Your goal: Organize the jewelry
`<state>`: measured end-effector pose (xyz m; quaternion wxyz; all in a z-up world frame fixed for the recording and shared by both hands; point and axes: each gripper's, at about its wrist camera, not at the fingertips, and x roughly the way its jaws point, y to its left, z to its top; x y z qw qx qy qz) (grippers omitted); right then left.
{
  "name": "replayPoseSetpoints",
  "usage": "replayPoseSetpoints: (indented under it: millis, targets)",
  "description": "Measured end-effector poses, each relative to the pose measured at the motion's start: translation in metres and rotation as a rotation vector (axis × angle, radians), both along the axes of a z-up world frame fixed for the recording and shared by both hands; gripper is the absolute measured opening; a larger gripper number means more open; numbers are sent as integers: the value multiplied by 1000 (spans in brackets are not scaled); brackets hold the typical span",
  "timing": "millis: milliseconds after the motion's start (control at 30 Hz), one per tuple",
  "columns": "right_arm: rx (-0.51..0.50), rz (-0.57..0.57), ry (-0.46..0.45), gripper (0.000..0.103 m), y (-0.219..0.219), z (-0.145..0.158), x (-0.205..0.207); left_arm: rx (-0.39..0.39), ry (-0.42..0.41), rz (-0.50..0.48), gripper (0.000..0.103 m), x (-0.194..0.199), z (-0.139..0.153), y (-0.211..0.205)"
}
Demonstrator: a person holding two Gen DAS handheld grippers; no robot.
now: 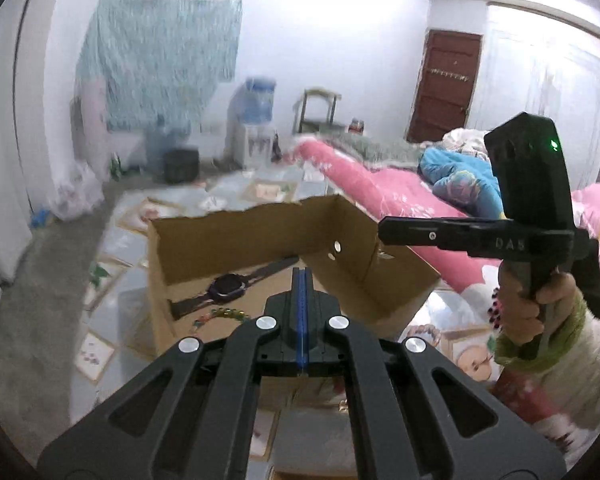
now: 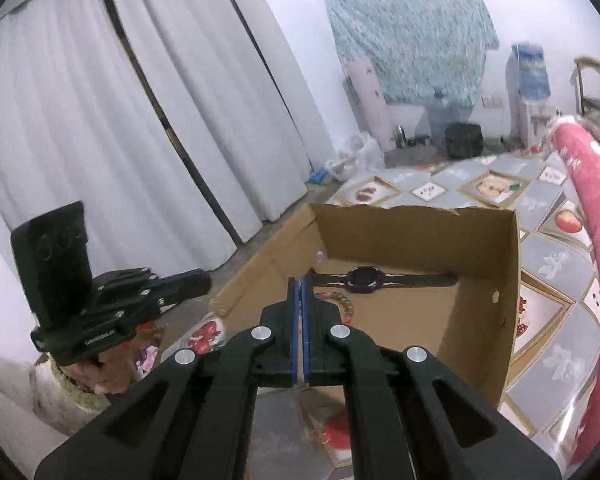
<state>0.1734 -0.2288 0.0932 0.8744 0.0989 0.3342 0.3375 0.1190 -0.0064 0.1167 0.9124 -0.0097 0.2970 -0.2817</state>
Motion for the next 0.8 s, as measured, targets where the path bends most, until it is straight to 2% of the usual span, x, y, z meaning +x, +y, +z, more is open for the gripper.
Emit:
replayPoseSetpoints:
  millis: [133,267,400,600,667,733,800]
  targets:
    - [-41,-14,93,2,-3,-15,38,-19,218,-8,0,61,-15,-15]
    - [-109,1,168,2,0,-33,64,-46,437,-12,0,114,-48,-28]
    - [-192,0,216,2,4,-49,85,-18,578,1,0,149,-81,-41]
    - [-257,2,255,2,2,-58,105,-11,710,43,0,177,-105,-51]
    - [-262,-7,248,3,0,-57,110,-28,749,64,11,185,-108,-53]
    - [-233,3,264,3,-2,-58,112,-42,749,74,19,189,-108,-54]
    - [-226,-3,259,3,-4,-58,111,-47,750,75,19,190,-109,-54]
